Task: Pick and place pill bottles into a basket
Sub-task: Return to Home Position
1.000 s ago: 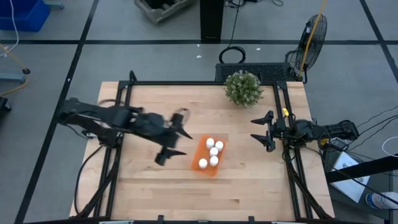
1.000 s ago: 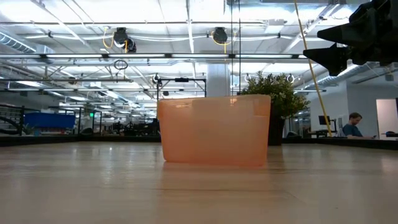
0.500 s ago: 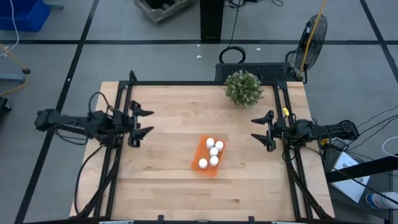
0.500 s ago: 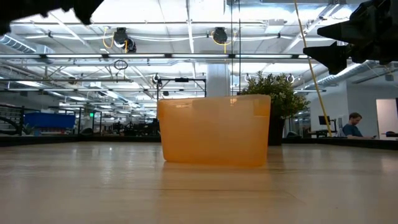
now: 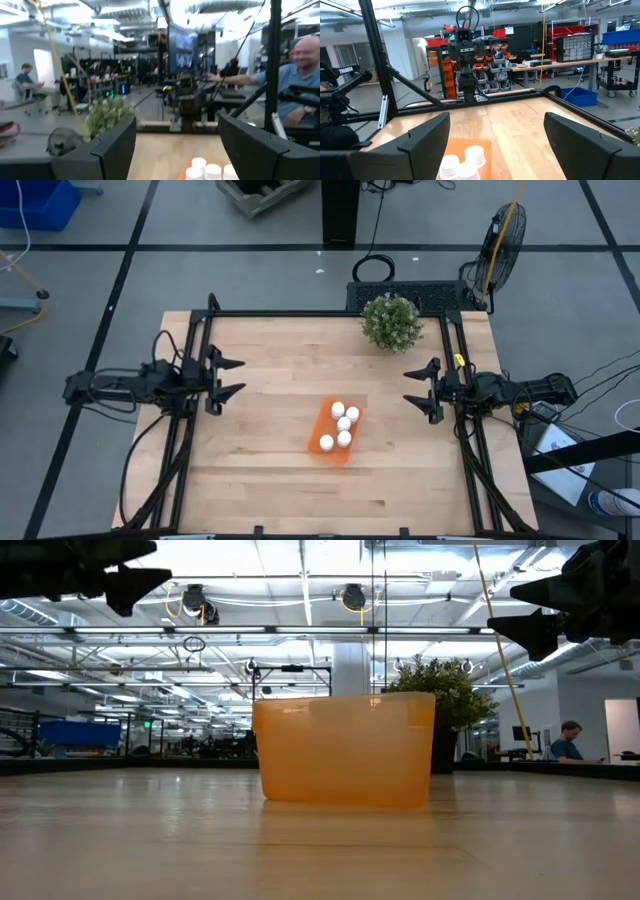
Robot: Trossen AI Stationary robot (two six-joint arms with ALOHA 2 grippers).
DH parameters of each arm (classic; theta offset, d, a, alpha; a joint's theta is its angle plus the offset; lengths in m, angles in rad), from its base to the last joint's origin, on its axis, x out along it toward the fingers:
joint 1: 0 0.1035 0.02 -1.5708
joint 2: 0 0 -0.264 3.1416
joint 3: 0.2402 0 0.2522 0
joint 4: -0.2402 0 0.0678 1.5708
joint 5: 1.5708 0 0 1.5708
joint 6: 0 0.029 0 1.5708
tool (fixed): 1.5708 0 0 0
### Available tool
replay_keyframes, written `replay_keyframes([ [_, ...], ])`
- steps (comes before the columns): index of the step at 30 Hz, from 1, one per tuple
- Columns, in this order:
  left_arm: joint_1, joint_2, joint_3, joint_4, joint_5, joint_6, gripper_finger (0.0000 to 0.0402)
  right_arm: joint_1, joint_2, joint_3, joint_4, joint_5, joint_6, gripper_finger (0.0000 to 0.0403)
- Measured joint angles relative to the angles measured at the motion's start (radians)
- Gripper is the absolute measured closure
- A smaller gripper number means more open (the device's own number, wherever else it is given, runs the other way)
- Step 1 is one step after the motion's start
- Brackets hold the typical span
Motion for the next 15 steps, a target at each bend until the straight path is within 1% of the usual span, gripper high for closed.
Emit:
replay_keyframes([
  [3,0.020,-0.020,0.000,-0.063,0.004,-0.021,0.0123,0.000,0.000,0.000,0.000,0.000,0.000,0.0090],
  [6,0.037,-0.033,0.000,-0.118,0.035,-0.036,0.0125,0.000,0.000,0.000,0.000,0.000,-0.004,0.0090],
  [8,0.051,-0.044,0.000,-0.151,0.038,-0.039,0.0125,0.000,0.000,0.000,0.000,0.000,-0.006,0.0090],
  [13,0.080,-0.093,0.000,-0.151,0.041,-0.047,0.0117,0.000,0.000,0.000,-0.001,0.000,-0.006,0.0090],
  [15,0.088,-0.120,0.000,-0.182,0.042,-0.053,0.0115,0.000,0.000,0.000,-0.003,0.000,-0.006,0.0090],
])
